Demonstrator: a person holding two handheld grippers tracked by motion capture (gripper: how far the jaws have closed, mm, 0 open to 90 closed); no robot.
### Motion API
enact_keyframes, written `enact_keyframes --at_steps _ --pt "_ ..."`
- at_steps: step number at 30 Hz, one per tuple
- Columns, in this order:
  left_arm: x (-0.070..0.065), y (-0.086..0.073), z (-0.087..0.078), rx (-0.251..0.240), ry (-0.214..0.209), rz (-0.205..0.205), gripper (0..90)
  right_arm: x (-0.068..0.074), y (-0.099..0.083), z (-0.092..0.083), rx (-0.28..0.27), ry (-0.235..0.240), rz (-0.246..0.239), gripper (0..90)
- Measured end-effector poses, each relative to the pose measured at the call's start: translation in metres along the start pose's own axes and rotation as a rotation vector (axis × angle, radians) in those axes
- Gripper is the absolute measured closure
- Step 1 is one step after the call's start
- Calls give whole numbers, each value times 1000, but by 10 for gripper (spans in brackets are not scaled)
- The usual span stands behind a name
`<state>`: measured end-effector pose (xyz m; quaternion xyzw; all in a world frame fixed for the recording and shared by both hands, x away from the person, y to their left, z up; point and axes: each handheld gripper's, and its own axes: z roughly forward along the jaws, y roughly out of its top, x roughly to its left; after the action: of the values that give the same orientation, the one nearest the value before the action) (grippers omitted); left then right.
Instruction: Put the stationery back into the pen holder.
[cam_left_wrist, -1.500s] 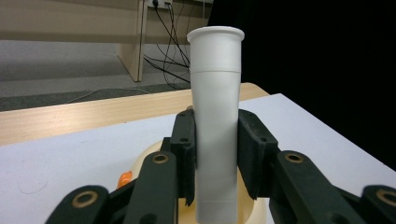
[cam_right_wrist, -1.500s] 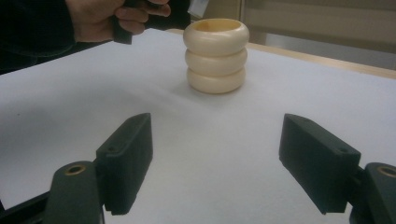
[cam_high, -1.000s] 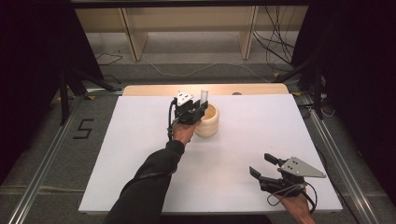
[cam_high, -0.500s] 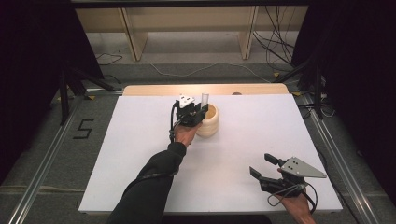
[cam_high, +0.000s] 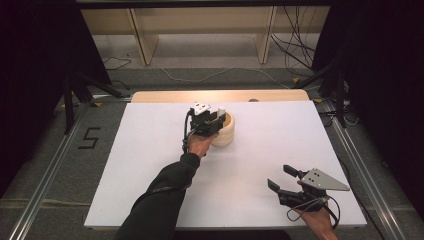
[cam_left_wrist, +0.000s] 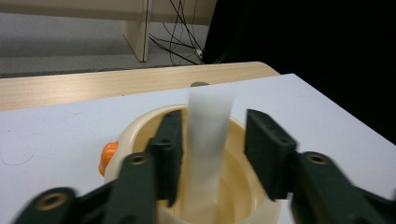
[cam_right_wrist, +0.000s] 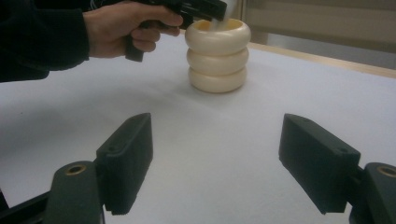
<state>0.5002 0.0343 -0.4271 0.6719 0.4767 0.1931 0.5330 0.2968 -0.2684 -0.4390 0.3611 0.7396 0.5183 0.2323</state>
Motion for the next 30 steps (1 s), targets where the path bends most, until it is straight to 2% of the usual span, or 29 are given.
enact_keyframes --at_steps 2,7,18,30 --pt "1 3 -1 12 0 7 465 0 0 0 0 -1 1 266" --pt "4 9 -8 29 -13 -6 372 0 0 0 2 -2 2 266" --pt "8 13 -22 75 -56 -12 316 0 0 0 5 -3 6 266" --pt "10 12 -47 100 -146 -12 279 1 -1 2 8 -2 5 266"
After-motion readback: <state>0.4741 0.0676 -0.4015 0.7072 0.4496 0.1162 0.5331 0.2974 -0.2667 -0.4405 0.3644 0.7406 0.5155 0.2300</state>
